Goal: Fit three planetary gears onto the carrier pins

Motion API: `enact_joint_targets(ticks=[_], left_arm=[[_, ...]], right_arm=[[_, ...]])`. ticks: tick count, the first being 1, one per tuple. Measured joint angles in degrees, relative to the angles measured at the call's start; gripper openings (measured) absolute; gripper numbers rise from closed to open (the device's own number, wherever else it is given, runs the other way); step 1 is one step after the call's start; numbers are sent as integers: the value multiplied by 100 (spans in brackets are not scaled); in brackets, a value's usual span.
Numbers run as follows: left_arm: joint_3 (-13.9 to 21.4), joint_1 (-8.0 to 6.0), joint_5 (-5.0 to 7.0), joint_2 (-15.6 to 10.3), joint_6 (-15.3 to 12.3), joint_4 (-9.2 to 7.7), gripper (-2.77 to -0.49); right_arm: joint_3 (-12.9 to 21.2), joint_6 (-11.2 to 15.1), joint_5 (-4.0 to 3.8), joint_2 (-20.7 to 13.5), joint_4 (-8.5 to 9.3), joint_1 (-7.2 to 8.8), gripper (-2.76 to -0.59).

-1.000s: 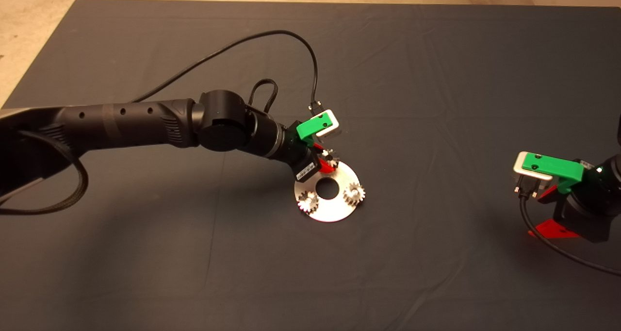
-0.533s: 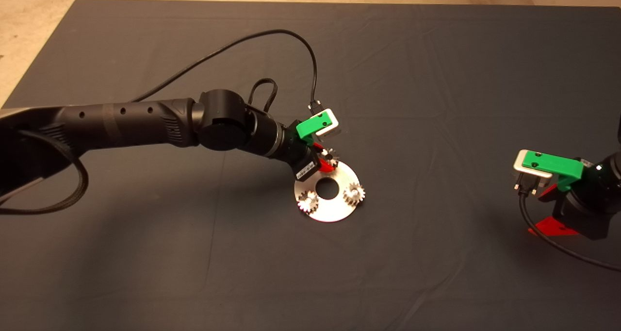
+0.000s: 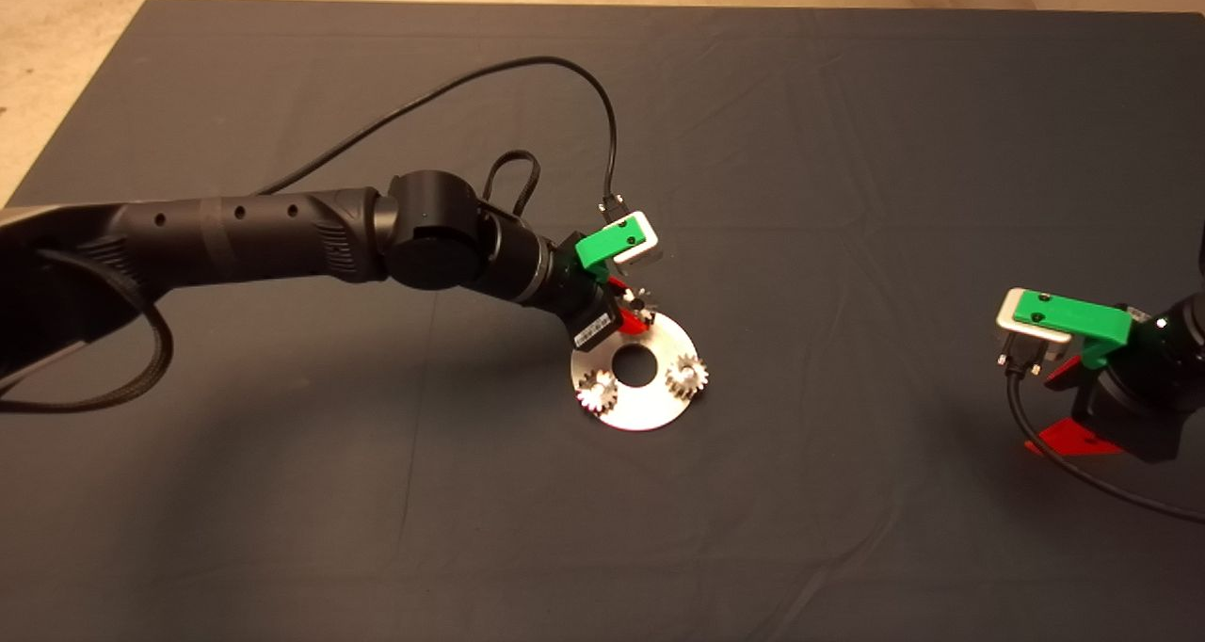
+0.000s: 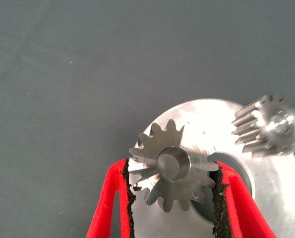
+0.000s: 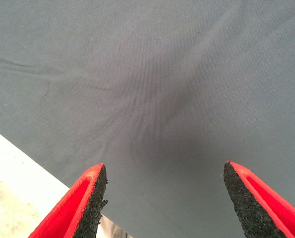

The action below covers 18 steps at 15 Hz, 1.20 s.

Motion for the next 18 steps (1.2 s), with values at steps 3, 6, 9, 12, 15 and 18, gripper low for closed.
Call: enact_joint_targets(ticks=[3, 6, 9, 12, 15, 18], left_arm=[[-28, -22, 100, -15, 2, 11, -259], [-28, -23, 102, -16, 2, 9, -260], [-28, -23, 99, -16, 0, 9, -260], [-28, -23, 100, -11, -9, 9, -260], [-33, -20, 168, 30, -20, 12, -260], [-39, -20, 174, 33, -20, 11, -260]], right_arm=[[-13, 0, -2, 4, 2, 0, -162], [-13, 0, -2, 5, 2, 0, -162], [-40, 0, 0, 20, 2, 0, -162], [-74, 0, 0, 20, 2, 0, -162], [-77, 0, 0, 30, 2, 0, -162], [-88, 0, 0, 33, 2, 0, -162]])
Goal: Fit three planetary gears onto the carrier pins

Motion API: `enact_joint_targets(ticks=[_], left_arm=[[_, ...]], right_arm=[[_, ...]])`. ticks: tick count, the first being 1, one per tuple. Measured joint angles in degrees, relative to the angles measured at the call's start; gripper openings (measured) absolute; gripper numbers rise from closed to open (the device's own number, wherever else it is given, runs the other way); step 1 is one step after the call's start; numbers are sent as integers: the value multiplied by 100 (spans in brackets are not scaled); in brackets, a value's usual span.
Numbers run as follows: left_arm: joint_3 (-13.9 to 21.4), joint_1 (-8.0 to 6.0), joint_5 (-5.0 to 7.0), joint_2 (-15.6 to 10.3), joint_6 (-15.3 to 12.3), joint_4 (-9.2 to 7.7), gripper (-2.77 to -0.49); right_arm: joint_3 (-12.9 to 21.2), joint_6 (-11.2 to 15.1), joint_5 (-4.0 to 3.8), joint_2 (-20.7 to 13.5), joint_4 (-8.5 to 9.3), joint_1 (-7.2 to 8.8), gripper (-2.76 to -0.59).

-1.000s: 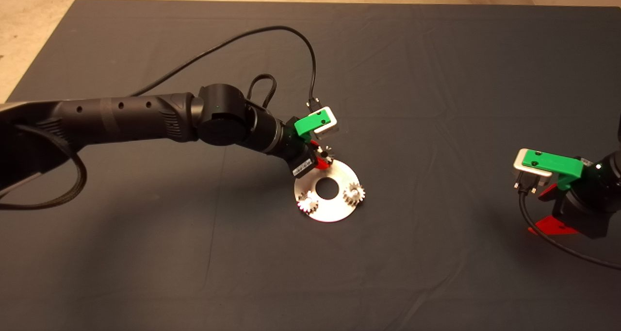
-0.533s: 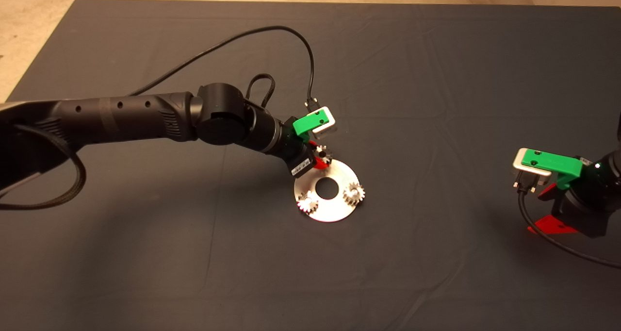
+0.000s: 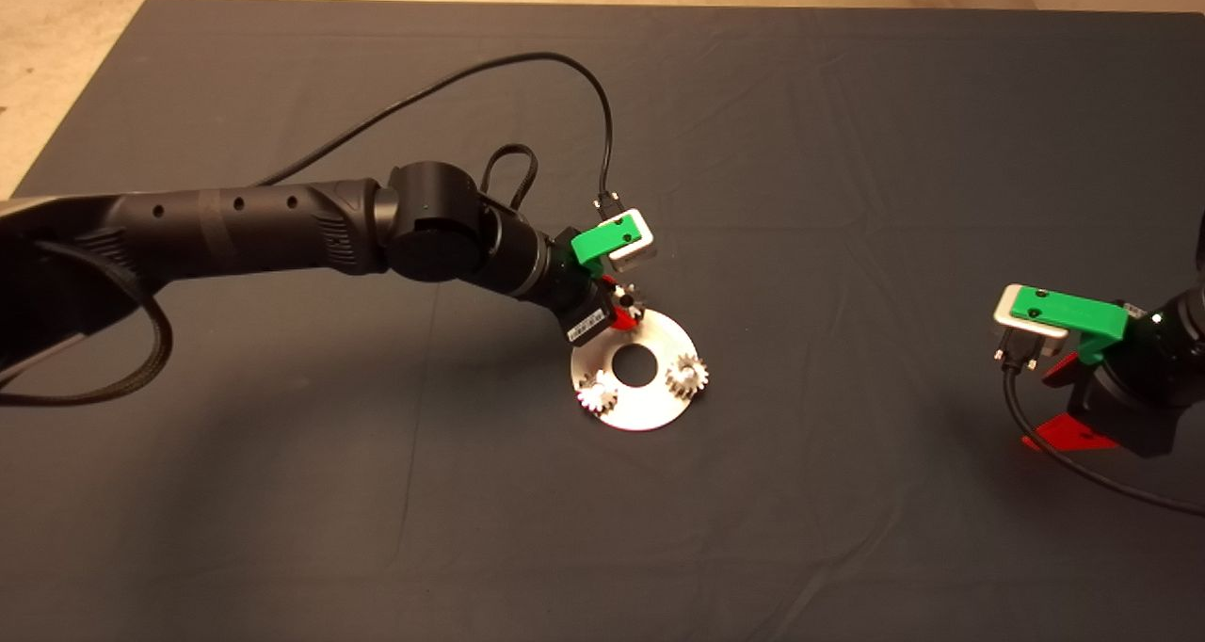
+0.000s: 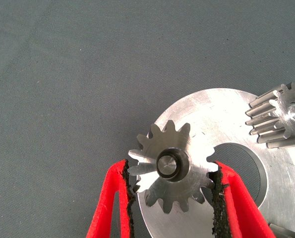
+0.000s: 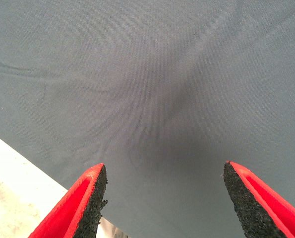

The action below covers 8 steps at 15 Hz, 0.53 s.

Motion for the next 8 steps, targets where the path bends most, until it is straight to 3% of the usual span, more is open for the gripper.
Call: enact_joint_targets(ticks=[6, 8], left_arm=[[0, 0, 0, -2, 0, 1, -257], [0, 0, 0, -2, 0, 0, -245]], right_arm=[[-5, 0, 0, 0, 1, 0, -162], [-6, 0, 0, 0, 0, 0, -162]])
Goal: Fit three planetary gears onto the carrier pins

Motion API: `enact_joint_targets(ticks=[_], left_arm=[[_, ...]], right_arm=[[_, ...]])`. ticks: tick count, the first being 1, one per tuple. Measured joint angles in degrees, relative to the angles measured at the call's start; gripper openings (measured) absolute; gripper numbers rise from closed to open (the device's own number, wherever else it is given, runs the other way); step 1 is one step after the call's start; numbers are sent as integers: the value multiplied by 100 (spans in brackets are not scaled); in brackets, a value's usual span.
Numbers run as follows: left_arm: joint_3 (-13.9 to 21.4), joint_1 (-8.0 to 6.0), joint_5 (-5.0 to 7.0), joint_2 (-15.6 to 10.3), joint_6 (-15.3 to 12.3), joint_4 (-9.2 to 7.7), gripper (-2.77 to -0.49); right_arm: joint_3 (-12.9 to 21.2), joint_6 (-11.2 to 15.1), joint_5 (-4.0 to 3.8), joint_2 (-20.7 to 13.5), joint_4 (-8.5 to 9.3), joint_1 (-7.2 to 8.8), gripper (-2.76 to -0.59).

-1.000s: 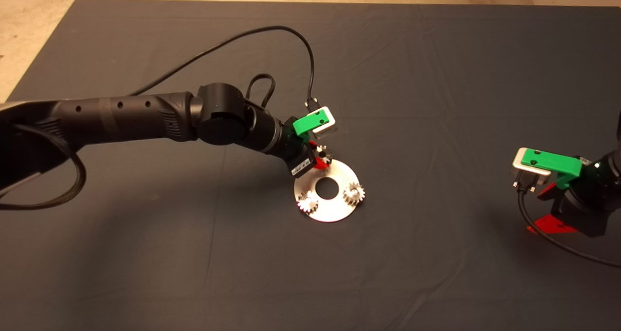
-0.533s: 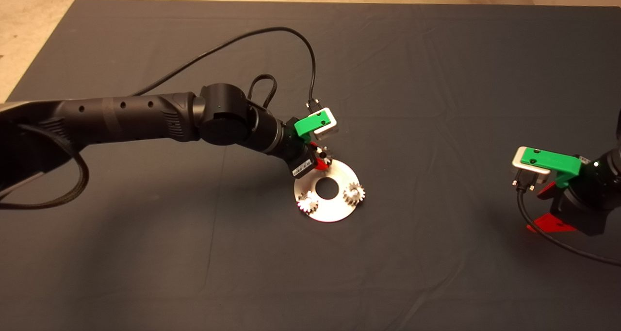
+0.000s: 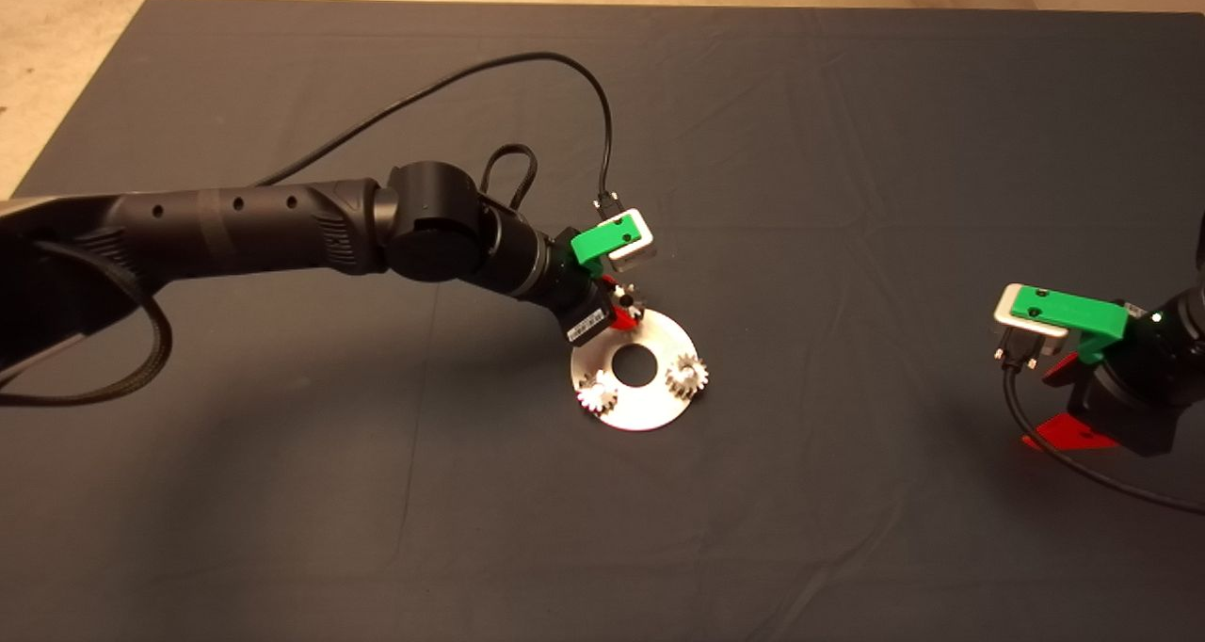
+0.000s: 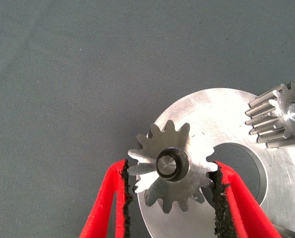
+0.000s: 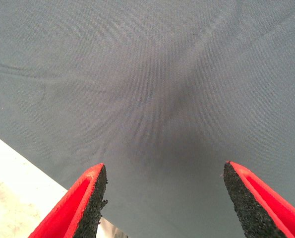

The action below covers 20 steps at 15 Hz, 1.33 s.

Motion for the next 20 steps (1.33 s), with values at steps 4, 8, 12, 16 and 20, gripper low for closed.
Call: enact_joint_targets(ticks=[4, 8, 12, 16, 20], left_arm=[[0, 0, 0, -2, 0, 0, -232], [2, -2, -23, -30, 0, -2, -209], [2, -35, -16, -33, 0, -44, -195], [2, -183, 576, -33, 0, -399, -180], [182, -406, 1734, -280, -5, -598, -180]], right_arm=[[-2, 0, 0, 5, 2, 0, -162], [-51, -1, 0, 81, 3, 0, -162], [-116, -1, 0, 124, 5, 0, -162], [-256, -1, 0, 262, 5, 0, -162], [-317, 0, 1, 352, 7, -2, -162]])
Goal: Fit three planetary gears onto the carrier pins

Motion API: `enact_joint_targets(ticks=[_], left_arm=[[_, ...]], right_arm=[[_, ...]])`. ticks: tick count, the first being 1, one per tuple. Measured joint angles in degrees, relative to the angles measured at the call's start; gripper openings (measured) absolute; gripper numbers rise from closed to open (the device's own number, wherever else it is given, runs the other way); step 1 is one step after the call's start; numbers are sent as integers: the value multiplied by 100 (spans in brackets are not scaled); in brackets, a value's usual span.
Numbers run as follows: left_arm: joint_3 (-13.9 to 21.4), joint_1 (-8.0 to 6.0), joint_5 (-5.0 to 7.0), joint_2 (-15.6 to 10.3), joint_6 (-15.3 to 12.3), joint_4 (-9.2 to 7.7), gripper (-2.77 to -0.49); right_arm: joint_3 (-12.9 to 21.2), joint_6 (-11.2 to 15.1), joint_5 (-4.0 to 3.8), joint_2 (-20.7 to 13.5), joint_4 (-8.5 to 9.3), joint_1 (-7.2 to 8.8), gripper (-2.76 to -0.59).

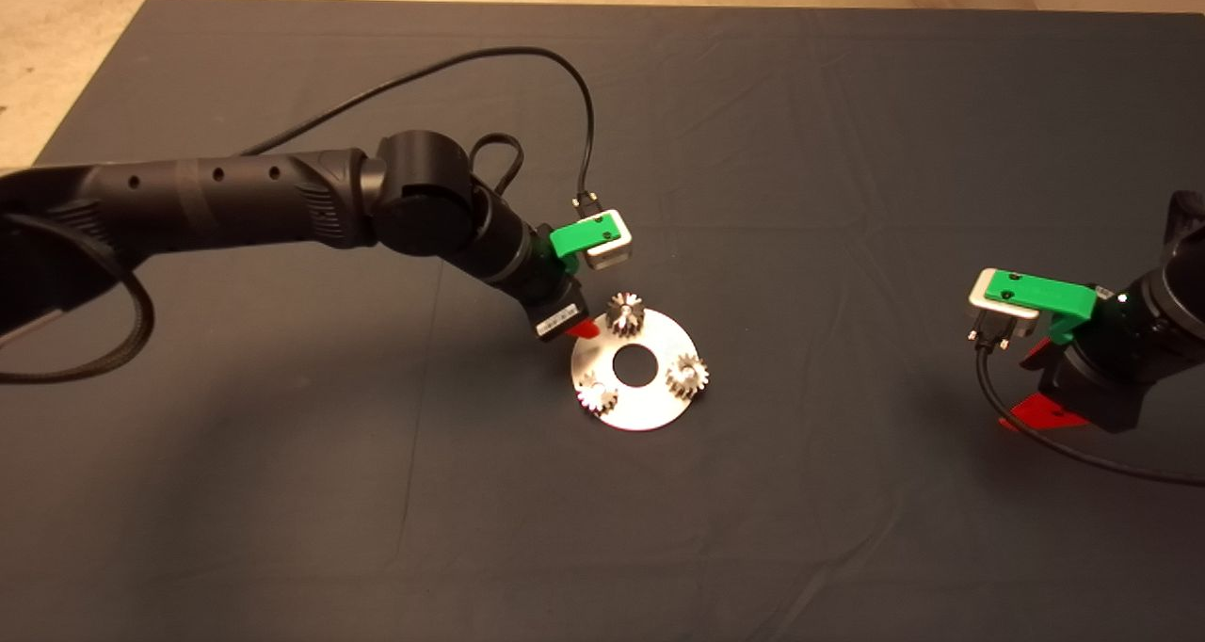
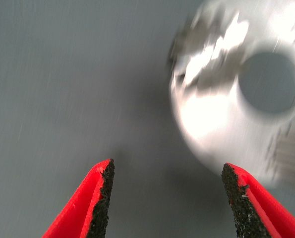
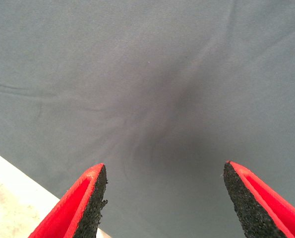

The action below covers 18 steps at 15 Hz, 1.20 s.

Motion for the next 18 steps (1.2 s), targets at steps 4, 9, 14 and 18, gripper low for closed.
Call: enact_joint_targets(ticks=[4, 9, 14, 18], left_arm=[[922, -101, 929, -663, -501, -140, -180], [2381, -228, 1722, -1222, -2065, -173, -180], [3904, -230, 2461, -2047, -3561, -41, -180], [4591, -223, 2480, -2341, -4430, 238, -180]], right_arm=[[380, 328, -23, 249, 9, -2, -162], [1496, 1901, -16, 761, 51, -121, -162], [1875, 2644, 54, 1334, 54, -983, -162], [1886, 3203, 6, 1952, -433, -1946, -162]])
